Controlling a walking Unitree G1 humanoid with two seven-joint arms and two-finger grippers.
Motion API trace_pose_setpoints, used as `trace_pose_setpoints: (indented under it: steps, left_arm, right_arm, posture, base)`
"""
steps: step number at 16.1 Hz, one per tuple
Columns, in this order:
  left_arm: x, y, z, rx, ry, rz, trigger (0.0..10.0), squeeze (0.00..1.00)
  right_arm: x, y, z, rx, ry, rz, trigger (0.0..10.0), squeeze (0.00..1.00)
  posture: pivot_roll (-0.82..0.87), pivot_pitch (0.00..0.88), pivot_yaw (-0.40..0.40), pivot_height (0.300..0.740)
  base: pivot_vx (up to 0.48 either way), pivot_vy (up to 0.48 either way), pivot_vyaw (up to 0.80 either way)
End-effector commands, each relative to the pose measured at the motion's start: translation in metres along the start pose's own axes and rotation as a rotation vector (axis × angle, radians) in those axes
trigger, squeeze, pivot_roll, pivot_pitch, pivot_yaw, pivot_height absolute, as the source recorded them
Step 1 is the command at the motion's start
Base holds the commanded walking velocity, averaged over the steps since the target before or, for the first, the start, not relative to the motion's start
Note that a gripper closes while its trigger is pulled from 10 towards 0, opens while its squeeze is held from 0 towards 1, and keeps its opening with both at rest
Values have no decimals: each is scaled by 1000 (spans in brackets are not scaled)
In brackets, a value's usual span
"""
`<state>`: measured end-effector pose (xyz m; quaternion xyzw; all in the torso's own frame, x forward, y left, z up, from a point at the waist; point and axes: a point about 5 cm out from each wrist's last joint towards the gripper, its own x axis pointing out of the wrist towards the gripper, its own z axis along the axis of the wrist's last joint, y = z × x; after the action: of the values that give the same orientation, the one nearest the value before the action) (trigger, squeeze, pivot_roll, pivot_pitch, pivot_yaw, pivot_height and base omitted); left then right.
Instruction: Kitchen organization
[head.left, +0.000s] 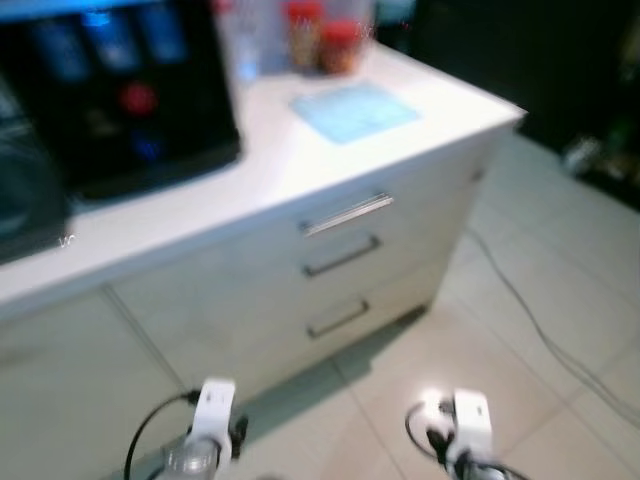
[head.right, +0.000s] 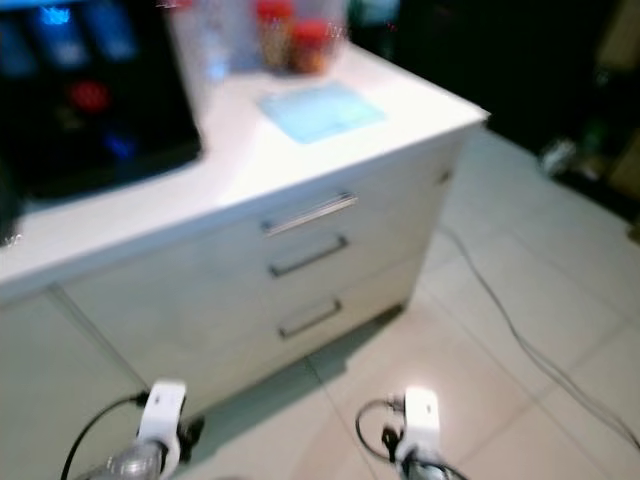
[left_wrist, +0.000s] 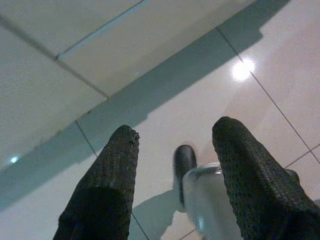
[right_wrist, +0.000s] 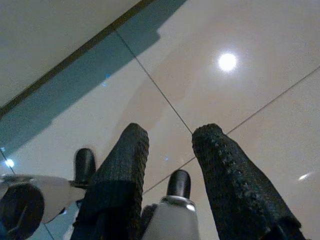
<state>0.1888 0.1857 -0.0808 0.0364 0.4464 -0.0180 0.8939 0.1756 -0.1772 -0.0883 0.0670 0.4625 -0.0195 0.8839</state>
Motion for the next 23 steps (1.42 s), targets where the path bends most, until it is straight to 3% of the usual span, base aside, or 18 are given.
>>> trace_pose_setpoints:
  steps: [1,16,23]
  left_arm:
    - [0,4,4,11,-11,9,10000,0]
    - [0,4,2,8,-9,14,10000,0]
    - [1,-1,2,-4,0,6,10000,0]
  right_arm:
    - [1,7,1,-4,3,16,10000,0]
    - [1,7,2,-21,0,24,10000,0]
    - [1,6,4,10,-13,28,10000,0]
  posture:
    - [-9,0,2,740]
    - [-4,18,-6,740]
    - [-1,17,-11,740]
  base:
    - [0,0,800]
    - [0,0,800]
    - [0,53,73]
